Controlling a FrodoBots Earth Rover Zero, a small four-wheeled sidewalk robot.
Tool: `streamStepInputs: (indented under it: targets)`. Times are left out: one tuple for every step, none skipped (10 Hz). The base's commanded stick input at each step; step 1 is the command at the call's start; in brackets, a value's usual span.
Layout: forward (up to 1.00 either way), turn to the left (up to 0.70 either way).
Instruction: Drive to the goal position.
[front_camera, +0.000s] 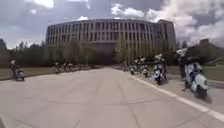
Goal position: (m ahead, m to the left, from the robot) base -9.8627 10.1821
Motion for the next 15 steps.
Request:
streamStepInputs:
  targets:
    - [0.00, 0.09]
    - [0.00, 0.70]
    - [0.00, 0.70]
    - [0.00, 0.70]
    - [0.00, 0.70]
    - [0.00, 0.70]
    - [0.00, 0.70]
    - [0.00, 0.70]
    - [0.00, 0.70]
    - [0.00, 0.70]
    - [0.00, 0.70]
    - [0.00, 0.70]
    - [0.00, 0.70]
    - [0.00, 0.70]
    - [0.00, 0.70]
